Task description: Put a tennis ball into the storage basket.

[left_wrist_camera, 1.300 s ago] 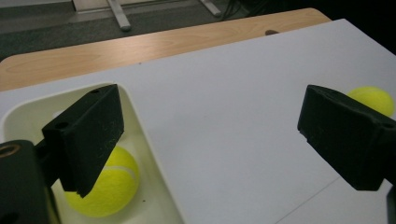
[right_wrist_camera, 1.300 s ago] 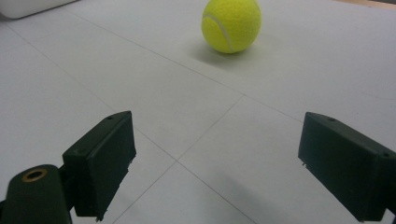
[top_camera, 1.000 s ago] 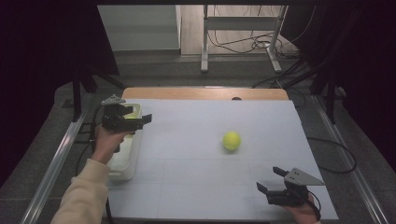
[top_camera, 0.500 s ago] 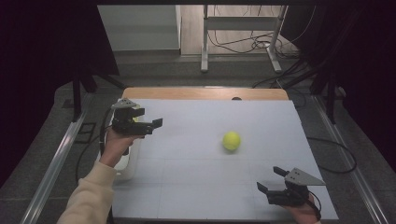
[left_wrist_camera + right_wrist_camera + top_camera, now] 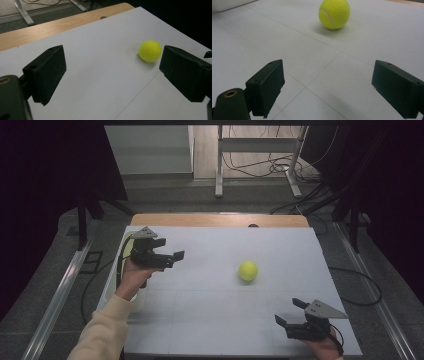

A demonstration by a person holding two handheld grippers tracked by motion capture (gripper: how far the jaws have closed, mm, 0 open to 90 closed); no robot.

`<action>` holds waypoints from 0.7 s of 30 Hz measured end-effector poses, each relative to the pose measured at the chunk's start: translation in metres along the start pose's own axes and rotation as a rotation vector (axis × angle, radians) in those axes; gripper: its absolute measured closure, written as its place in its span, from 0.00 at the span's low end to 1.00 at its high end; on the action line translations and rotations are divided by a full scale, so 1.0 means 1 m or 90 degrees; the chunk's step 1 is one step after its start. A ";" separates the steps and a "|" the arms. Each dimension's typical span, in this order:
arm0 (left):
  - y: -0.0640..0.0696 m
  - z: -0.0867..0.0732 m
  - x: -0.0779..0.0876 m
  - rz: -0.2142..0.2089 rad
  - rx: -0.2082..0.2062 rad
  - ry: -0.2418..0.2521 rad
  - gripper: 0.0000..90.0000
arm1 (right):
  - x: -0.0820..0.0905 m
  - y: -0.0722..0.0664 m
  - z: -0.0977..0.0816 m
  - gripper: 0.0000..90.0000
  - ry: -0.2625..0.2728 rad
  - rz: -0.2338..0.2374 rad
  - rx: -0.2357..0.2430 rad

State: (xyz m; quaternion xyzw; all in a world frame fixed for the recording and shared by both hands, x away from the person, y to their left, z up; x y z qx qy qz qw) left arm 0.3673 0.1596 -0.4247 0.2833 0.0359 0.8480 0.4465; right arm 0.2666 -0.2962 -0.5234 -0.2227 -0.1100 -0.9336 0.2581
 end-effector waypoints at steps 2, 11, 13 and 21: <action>0.002 0.000 -0.003 -0.003 -0.003 -0.004 0.09 | 0.000 0.000 0.000 0.12 0.000 0.000 0.000; 0.009 -0.001 -0.016 -0.016 -0.014 -0.024 0.09 | 0.001 0.000 0.000 0.12 0.001 0.001 -0.001; 0.012 -0.001 -0.022 -0.023 -0.019 -0.030 0.09 | 0.001 0.000 0.000 0.12 0.002 0.000 0.000; 0.022 0.000 -0.035 -0.030 -0.035 -0.042 0.09 | 0.001 0.000 0.000 0.12 0.001 0.001 -0.002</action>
Point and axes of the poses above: each handheld gripper's, and its own axes: x roughly backward along the jaws, z roughly out of its top, y roughly to its right, the point moved 3 cm from there along -x, roughly forward along the jaws, and after that the axes turned 12 degrees about -z, right-handed, at the moved point
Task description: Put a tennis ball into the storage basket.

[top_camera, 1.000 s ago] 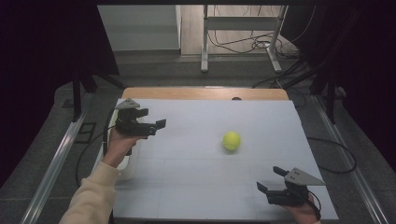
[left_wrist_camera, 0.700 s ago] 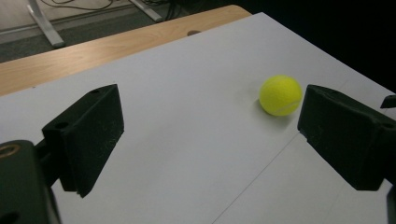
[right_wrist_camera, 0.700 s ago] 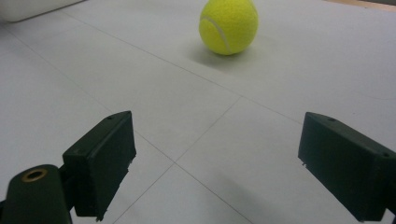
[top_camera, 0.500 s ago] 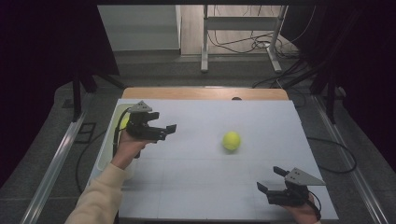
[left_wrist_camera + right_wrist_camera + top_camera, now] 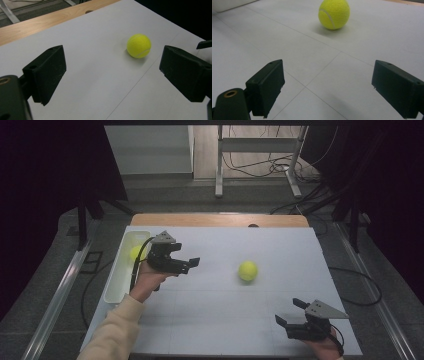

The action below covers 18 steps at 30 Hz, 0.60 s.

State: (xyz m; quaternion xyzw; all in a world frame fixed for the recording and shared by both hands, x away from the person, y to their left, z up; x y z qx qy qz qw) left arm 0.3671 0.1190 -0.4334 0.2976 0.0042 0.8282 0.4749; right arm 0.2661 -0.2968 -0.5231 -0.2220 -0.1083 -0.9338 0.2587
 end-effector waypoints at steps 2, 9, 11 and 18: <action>0.002 0.001 -0.003 -0.004 -0.002 -0.003 0.09 | 0.000 0.000 0.000 0.12 0.000 0.001 0.000; 0.007 0.001 -0.015 -0.017 -0.006 -0.014 0.09 | 0.000 0.000 0.000 0.13 0.000 0.000 -0.001; 0.008 0.001 -0.018 -0.022 -0.006 -0.018 0.09 | 0.000 0.001 0.000 0.13 0.000 -0.001 -0.001; 0.012 0.001 -0.029 -0.032 -0.009 -0.027 0.09 | 0.000 0.000 0.000 0.13 -0.001 -0.001 0.000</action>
Point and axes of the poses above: each handheld gripper's, and its own axes: x roughly backward along the jaws, z roughly out of its top, y roughly to its right, the point moved 3 cm from there along -x, roughly forward along the jaws, and after that the axes turned 12 degrees about -z, right-handed, at the moved point
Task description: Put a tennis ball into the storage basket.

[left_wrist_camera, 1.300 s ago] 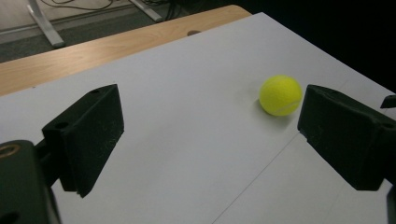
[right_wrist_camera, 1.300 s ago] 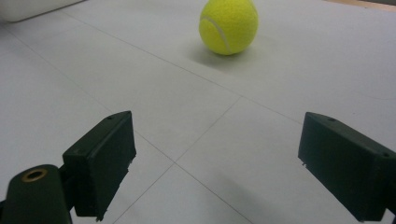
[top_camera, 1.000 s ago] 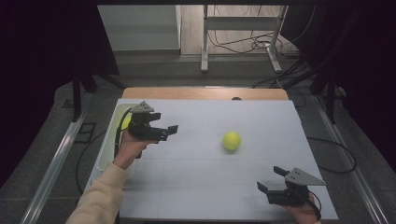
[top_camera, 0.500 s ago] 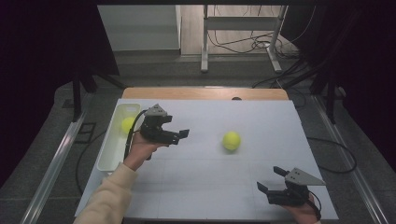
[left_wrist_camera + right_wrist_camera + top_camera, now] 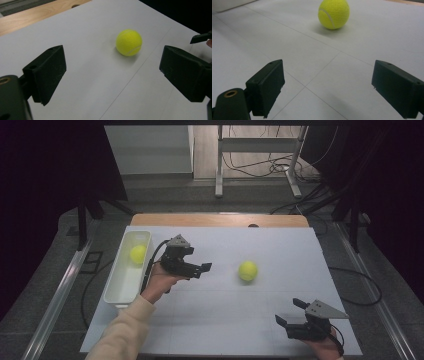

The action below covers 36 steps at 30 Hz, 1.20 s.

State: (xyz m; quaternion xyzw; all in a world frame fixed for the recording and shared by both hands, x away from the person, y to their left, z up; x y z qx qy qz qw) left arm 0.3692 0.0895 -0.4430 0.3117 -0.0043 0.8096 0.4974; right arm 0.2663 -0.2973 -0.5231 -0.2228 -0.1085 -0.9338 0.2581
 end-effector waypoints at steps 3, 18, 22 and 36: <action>0.002 0.000 -0.007 -0.006 -0.002 -0.010 0.09 | 0.001 0.000 0.000 0.13 0.001 -0.001 -0.001; 0.005 0.001 -0.028 -0.021 0.000 -0.022 0.09 | 0.001 0.001 0.000 0.13 0.001 -0.004 0.000; 0.007 0.002 -0.035 -0.027 0.000 -0.026 0.09 | 0.001 0.001 0.000 0.13 0.002 -0.003 -0.001; 0.011 0.005 -0.054 -0.038 -0.004 -0.043 0.09 | 0.000 0.000 0.000 0.13 0.002 -0.002 -0.001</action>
Point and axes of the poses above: each handheld gripper's, and its own axes: x roughly backward along the jaws, z roughly out of its top, y roughly to its right, the point moved 3 cm from there along -x, roughly forward along the jaws, and after that the axes turned 12 degrees about -z, right-handed, at the moved point
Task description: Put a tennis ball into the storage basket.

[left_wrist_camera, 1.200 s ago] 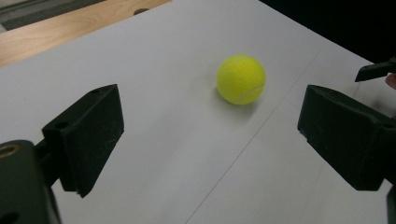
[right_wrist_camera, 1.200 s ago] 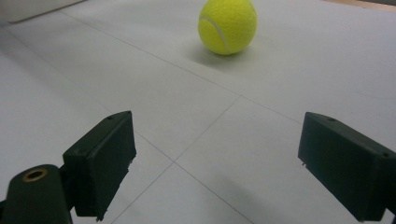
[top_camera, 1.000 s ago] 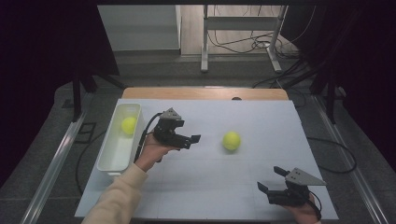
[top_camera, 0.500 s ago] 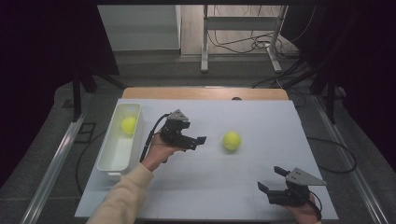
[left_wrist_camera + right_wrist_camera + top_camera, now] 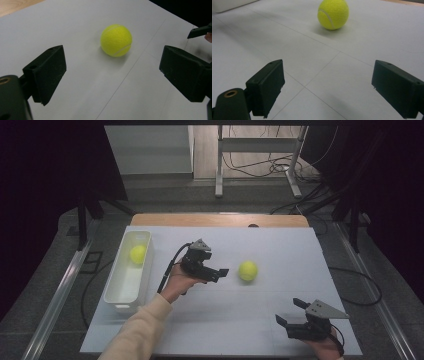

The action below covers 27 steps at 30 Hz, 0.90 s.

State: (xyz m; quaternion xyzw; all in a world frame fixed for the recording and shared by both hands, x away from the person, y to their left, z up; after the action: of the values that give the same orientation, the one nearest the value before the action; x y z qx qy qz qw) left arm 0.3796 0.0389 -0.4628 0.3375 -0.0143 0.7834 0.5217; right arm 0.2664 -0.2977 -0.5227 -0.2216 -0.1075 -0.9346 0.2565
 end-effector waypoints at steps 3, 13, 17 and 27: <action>0.000 0.000 -0.003 -0.001 0.001 -0.003 0.09 | 0.000 0.000 0.000 0.13 0.000 0.000 0.000; 0.001 0.001 -0.015 -0.003 -0.001 -0.021 0.09 | 0.000 0.000 0.000 0.13 0.000 -0.001 0.000; 0.001 0.003 -0.020 -0.006 0.000 -0.022 0.09 | 0.000 0.001 0.000 0.13 0.000 -0.001 0.000; 0.001 0.004 -0.037 -0.013 0.004 -0.036 0.09 | 0.000 0.001 0.000 0.13 -0.001 -0.001 0.001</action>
State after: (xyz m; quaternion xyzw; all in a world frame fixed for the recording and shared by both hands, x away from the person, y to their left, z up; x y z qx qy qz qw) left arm 0.3894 0.0074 -0.4792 0.3610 -0.0234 0.7683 0.5280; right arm 0.2666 -0.2986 -0.5230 -0.2217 -0.1088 -0.9346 0.2560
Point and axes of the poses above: each handheld gripper's, and its own axes: x roughly backward along the jaws, z roughly out of its top, y roughly to its right, the point moved 3 cm from there along -x, roughly forward along the jaws, and after that the axes turned 12 degrees about -z, right-handed, at the moved point
